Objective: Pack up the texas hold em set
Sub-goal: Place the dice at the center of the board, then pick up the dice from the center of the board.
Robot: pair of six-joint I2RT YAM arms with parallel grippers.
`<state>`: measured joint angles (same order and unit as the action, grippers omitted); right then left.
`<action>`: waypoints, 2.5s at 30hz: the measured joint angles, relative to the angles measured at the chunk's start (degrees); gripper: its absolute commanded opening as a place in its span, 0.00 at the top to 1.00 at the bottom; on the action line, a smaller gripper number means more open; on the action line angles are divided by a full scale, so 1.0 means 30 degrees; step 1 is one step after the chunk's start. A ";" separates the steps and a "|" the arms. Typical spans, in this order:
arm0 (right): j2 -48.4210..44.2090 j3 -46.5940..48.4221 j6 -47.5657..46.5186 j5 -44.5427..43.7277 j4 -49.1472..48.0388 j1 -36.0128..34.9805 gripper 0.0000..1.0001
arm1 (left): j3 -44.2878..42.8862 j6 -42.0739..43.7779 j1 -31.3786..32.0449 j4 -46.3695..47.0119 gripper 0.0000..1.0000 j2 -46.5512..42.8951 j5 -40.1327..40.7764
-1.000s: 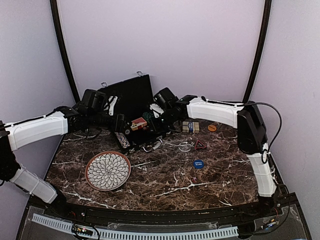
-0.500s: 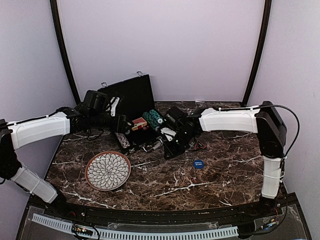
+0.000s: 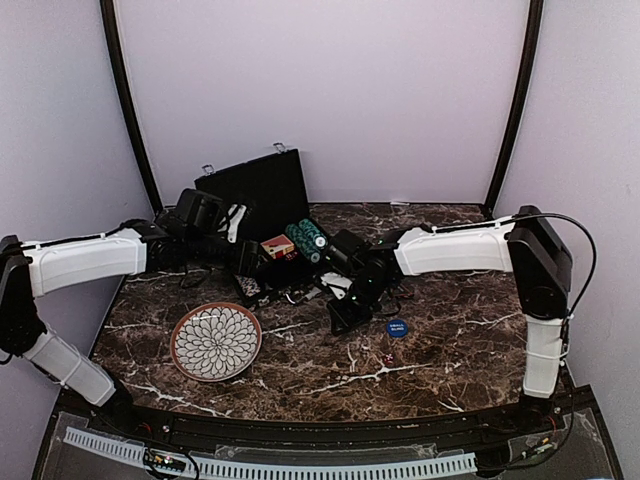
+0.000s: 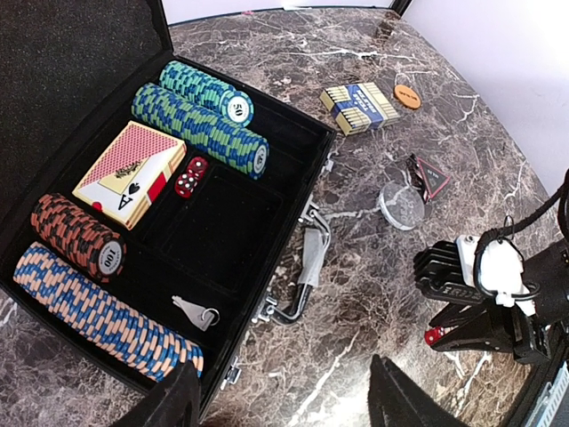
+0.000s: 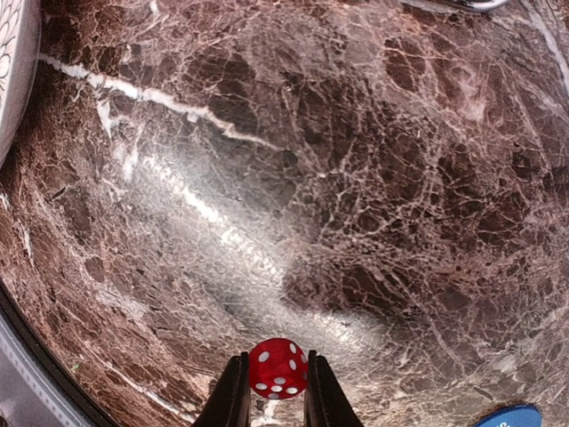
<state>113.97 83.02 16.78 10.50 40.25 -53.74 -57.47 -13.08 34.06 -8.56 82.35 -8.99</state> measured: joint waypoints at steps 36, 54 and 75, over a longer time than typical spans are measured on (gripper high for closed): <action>-0.2135 -0.1566 0.0102 -0.0372 -0.0474 0.0692 0.60 | 0.0918 0.0168 0.2164 0.0860 0.33 0.0066 -0.0262; -0.6105 -0.5049 0.0444 -0.0510 -0.0998 0.4233 0.58 | -0.0765 0.1967 0.5537 0.1078 0.32 0.5595 -0.0226; -0.6346 -0.5865 0.0437 -0.0430 -0.1246 0.4415 0.58 | -0.5756 -0.2528 0.6958 -0.2557 0.46 1.0229 0.1537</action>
<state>94.94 65.43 18.09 9.21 36.51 -40.49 -74.74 -20.67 54.94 -16.23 113.03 -4.38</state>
